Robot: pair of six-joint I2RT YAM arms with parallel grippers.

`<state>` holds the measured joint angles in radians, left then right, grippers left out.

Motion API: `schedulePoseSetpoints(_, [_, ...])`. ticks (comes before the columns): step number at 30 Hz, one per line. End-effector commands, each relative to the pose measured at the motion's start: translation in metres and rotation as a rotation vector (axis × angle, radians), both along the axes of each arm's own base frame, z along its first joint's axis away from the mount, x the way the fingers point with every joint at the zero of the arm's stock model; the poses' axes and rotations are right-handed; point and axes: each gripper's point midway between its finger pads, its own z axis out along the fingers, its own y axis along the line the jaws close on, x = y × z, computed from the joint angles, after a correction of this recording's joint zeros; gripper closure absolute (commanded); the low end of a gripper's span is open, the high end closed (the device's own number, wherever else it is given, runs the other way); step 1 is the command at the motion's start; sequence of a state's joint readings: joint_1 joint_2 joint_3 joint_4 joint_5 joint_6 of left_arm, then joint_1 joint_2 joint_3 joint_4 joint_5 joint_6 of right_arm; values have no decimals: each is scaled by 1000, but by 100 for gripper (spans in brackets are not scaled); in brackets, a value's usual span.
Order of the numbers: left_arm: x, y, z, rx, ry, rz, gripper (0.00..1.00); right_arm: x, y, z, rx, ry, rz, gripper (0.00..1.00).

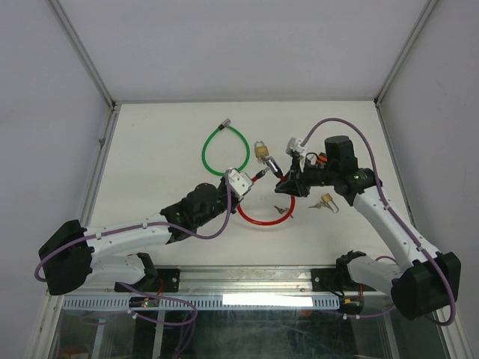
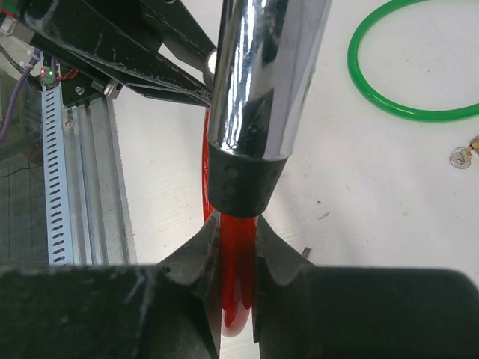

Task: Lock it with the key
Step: Lock the lock.

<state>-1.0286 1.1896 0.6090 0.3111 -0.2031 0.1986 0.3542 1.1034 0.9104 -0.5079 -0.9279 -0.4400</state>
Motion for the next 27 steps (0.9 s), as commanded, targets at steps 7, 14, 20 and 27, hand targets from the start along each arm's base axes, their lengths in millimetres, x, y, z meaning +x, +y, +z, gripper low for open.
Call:
schedulePoseSetpoints(7, [-1,-2,14,-36,-23,-35,100,6,4,38,53,-146,24,100])
schedulePoseSetpoints(14, [-3,-5,19,-47,-28,-58,100,9,5,34,44,-121,18,100])
schedulePoseSetpoints(20, [-9,-6,14,-34,-28,-97,100,13,5,35,47,-104,-9,100])
schedulePoseSetpoints(27, [-9,-6,13,-13,-36,-101,100,13,4,34,44,-93,-3,100])
